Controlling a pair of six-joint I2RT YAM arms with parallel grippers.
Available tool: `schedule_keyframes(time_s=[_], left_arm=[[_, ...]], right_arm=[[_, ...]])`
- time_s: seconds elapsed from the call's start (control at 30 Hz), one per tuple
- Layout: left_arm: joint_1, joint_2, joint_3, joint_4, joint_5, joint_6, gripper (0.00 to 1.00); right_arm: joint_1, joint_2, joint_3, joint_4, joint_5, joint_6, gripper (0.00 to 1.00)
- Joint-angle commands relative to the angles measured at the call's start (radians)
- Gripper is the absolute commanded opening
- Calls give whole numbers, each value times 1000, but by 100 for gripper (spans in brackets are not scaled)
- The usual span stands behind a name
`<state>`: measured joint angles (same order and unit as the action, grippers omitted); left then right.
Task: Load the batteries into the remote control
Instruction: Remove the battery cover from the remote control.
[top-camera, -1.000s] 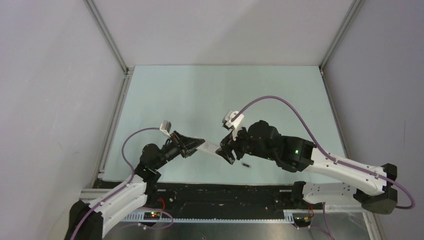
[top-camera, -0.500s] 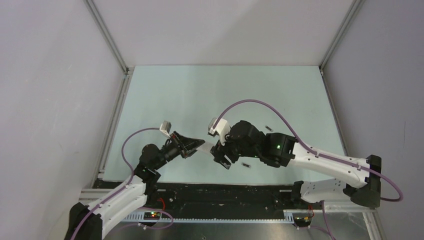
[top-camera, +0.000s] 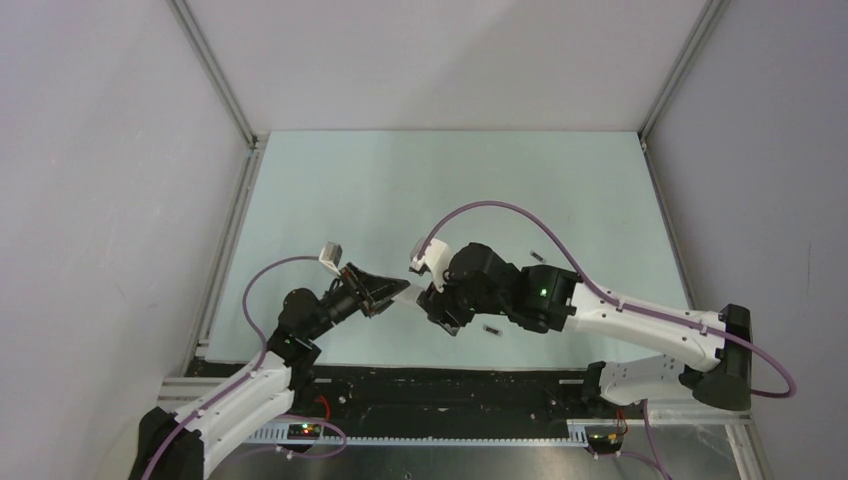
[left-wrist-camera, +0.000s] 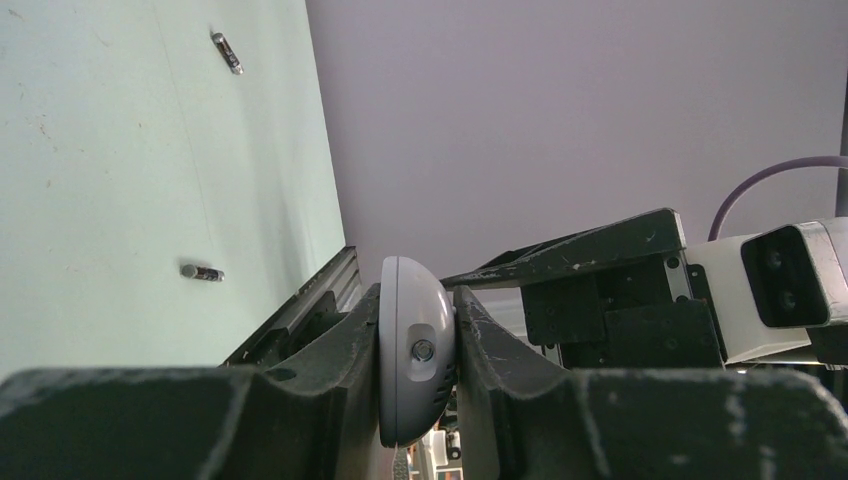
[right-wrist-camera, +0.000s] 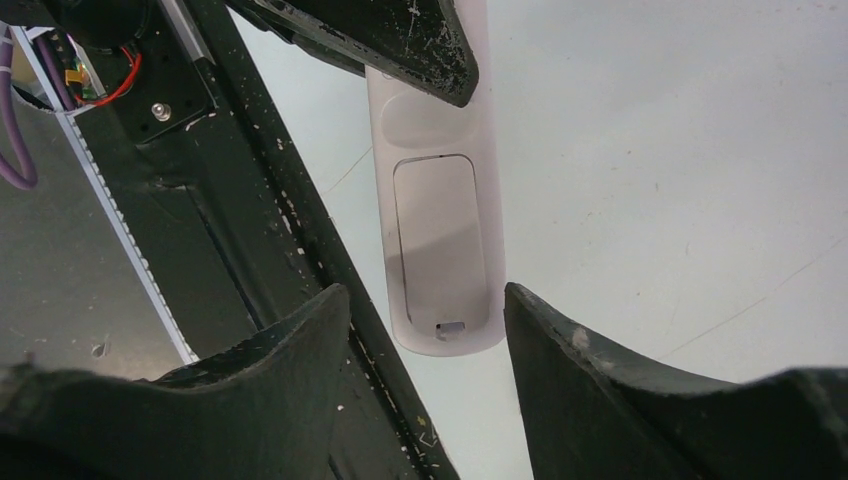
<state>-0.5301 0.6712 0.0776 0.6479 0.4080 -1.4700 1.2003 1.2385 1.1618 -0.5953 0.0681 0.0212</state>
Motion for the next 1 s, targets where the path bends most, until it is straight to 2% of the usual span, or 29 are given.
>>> schedule_keyframes(time_s=[0.0, 0.7, 0.97], left_arm=[[-5, -14, 5, 30, 21, -13, 0], [-5, -28, 3, 30, 16, -22, 0], [-4, -25, 3, 30, 15, -23, 0]], right_arm=[[-1, 11, 44, -1, 19, -17, 61], [-9, 32, 44, -6, 7, -16, 40], [-11, 21, 44, 5, -30, -17, 29]])
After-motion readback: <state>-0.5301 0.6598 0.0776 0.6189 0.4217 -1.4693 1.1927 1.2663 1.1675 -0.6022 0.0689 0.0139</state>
